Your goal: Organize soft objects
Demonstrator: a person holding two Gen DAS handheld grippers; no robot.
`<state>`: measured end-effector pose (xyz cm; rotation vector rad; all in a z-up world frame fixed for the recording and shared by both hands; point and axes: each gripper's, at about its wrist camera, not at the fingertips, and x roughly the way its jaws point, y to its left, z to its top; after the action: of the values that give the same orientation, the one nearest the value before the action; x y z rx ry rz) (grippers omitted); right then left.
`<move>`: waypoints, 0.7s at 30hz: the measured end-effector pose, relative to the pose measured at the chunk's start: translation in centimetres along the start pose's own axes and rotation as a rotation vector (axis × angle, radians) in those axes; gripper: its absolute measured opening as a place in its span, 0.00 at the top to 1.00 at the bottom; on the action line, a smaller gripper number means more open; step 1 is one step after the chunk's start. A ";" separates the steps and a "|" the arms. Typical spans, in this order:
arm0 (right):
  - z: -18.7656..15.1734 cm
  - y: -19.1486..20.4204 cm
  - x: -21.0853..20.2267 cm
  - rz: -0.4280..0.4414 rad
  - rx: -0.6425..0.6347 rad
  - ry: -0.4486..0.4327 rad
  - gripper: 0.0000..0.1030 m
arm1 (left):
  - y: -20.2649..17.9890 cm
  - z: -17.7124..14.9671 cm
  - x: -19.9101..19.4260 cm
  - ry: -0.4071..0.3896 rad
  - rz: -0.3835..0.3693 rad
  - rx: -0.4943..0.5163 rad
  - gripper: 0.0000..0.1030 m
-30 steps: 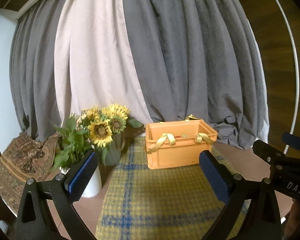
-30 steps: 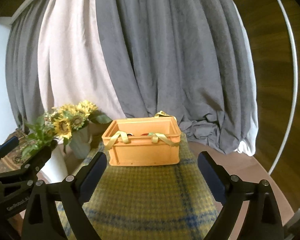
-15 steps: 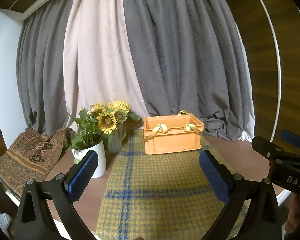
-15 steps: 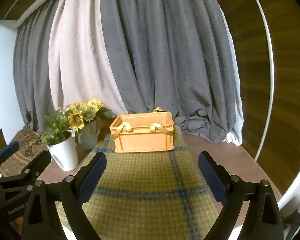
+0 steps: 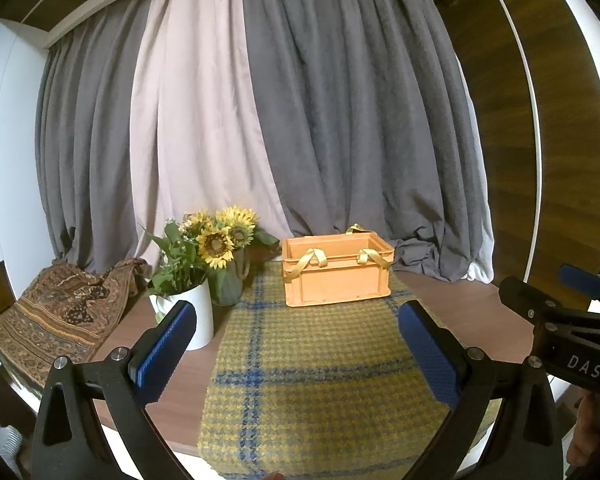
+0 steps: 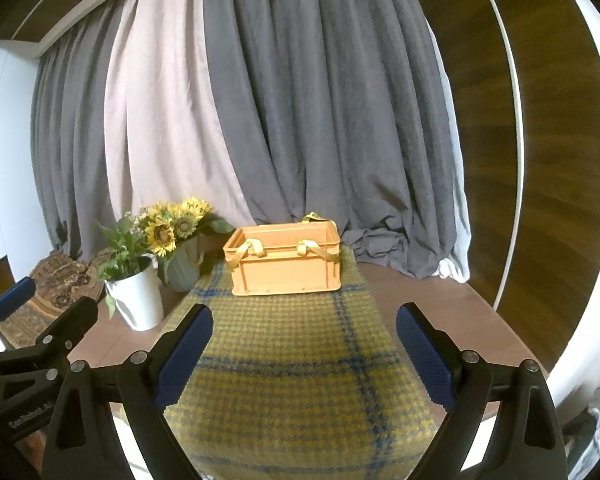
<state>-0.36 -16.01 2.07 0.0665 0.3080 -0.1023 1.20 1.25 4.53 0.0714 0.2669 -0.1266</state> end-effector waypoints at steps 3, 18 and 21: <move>-0.1 -0.1 -0.5 -0.003 0.003 -0.002 0.09 | -0.1 0.0 -0.2 -0.002 0.002 -0.001 0.00; -0.3 -0.7 -1.8 -0.006 0.007 -0.009 0.09 | -0.9 0.1 -1.7 -0.015 -0.005 0.010 0.00; -0.3 -0.7 -1.8 -0.006 0.008 -0.008 0.09 | -1.0 0.1 -1.8 -0.017 -0.003 0.012 0.00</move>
<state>-2.22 -16.54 2.33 0.0731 0.2993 -0.1094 -0.63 0.43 5.03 0.0813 0.2494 -0.1315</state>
